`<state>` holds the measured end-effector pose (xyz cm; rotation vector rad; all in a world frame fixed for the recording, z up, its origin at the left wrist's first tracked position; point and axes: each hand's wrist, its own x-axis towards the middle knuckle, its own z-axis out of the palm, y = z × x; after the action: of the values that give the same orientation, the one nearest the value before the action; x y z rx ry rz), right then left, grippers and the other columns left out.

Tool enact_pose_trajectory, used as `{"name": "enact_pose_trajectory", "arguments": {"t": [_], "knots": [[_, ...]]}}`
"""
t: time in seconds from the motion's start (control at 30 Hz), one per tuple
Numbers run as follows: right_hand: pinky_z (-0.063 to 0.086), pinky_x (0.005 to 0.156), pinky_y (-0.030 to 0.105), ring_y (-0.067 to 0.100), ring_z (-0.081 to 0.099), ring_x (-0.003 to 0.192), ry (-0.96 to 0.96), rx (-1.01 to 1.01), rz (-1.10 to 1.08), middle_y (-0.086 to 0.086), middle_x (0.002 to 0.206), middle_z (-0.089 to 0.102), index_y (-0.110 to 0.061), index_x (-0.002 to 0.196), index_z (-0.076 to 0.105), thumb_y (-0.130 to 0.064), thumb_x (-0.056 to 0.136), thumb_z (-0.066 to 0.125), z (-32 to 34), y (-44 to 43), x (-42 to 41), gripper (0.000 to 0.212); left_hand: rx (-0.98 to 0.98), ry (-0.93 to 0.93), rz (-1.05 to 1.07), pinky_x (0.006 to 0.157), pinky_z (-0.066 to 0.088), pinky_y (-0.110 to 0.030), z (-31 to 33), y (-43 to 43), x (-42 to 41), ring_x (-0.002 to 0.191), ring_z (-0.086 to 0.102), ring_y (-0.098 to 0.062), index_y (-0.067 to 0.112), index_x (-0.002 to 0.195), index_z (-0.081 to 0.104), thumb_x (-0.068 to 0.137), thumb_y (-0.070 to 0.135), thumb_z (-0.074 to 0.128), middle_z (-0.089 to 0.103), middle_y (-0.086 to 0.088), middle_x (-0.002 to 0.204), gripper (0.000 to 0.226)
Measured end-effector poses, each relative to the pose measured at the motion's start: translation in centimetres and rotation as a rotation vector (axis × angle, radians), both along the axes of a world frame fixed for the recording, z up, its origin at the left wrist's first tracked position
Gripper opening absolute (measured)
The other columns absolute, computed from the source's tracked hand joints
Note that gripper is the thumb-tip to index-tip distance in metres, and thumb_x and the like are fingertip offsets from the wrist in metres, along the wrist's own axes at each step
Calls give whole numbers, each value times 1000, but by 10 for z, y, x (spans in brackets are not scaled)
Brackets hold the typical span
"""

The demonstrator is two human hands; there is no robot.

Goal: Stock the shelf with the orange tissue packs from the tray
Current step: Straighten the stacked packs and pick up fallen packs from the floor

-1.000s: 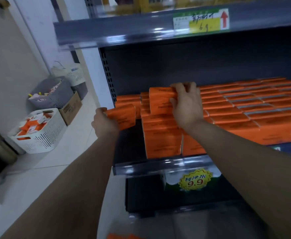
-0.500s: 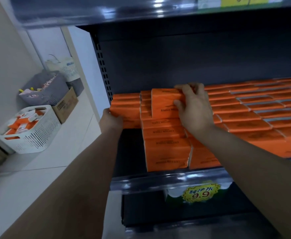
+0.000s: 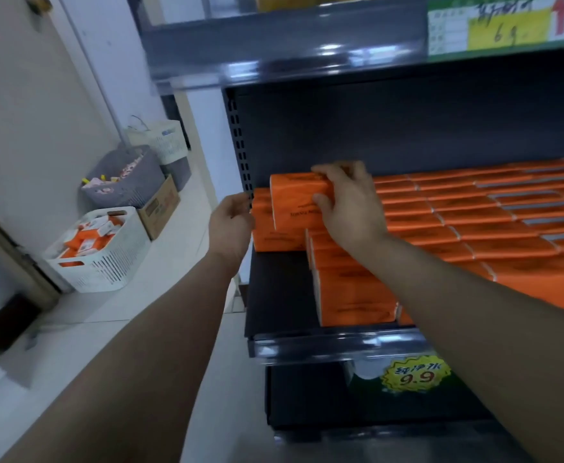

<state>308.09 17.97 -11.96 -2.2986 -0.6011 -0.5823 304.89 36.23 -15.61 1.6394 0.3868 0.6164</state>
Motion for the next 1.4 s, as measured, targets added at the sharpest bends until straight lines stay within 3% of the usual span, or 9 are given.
{"name": "enact_pose_trajectory", "arguments": {"t": [0.07, 0.13, 0.27, 0.37, 0.57, 0.87, 1.2, 1.3, 1.4], "knots": [[35, 108, 35, 27, 42, 123, 23, -31, 20, 6, 137, 39, -27, 134, 50, -21, 90, 60, -1, 16, -5, 46, -2, 23, -206, 63, 51, -17, 7, 0, -12, 87, 60, -14, 11, 127, 52, 77, -5, 58, 62, -3, 109, 53], [35, 109, 37, 27, 43, 123, 52, -39, 64, 5, 136, 39, -27, 134, 51, -20, 89, 61, -3, 29, -11, 47, 95, 50, -276, 70, 55, -27, 7, 2, -18, 97, 61, -17, 21, 128, 49, 69, 8, 68, 60, -4, 117, 63], [31, 113, 39, 24, 35, 135, 142, -78, 171, 7, 149, 32, -22, 148, 32, -16, 90, 60, -14, 37, -13, 65, 217, 64, -167, 88, 54, -47, -2, 14, -22, 104, 62, -24, 21, 116, 54, 74, 16, 71, 64, -4, 112, 46], [22, 117, 41, 23, 17, 145, 202, -313, 44, 5, 159, 16, -19, 153, 13, -19, 93, 52, -25, 19, -6, 72, 297, 181, -105, 89, 53, -51, -17, 24, -18, 102, 62, -26, 18, 117, 54, 85, 10, 65, 63, -5, 110, 35], [-2, 120, 41, 18, -8, 147, 336, -625, -16, 4, 161, -1, -10, 153, 5, -35, 100, 29, -39, -2, 1, 64, 375, 350, -82, 90, 51, -46, -37, 15, -1, 97, 59, -25, 19, 107, 50, 90, 12, 51, 58, -3, 103, 18], [-7, 118, 48, 18, -10, 147, 375, -709, 11, 2, 161, -6, -21, 154, 2, -59, 95, 16, -48, -6, 5, 72, 262, 379, 15, 87, 48, -36, -50, -5, 15, 96, 54, -20, 20, 123, 46, 84, 22, 64, 56, 2, 102, 43], [-4, 119, 46, 20, -10, 147, 404, -697, 1, 4, 160, -8, -17, 153, -1, -60, 95, 17, -50, -9, 6, 75, 291, 443, 26, 72, 45, -32, -49, -12, 22, 91, 60, -23, 20, 109, 50, 84, 24, 62, 61, -2, 99, 29], [-5, 119, 45, 19, -10, 147, 379, -654, 3, 2, 161, -7, -21, 153, -1, -60, 95, 18, -46, -10, 4, 73, 244, 447, 23, 72, 45, -33, -47, -16, 17, 96, 59, -24, 15, 120, 45, 83, 20, 68, 58, -1, 101, 43], [-5, 118, 44, 17, -8, 147, 347, -620, 4, -1, 161, -3, -21, 154, 2, -54, 97, 18, -38, -13, -5, 67, 243, 444, 107, 75, 43, -32, -37, -25, 1, 102, 54, -24, 6, 141, 29, 90, 6, 54, 51, -4, 112, 57]]}}
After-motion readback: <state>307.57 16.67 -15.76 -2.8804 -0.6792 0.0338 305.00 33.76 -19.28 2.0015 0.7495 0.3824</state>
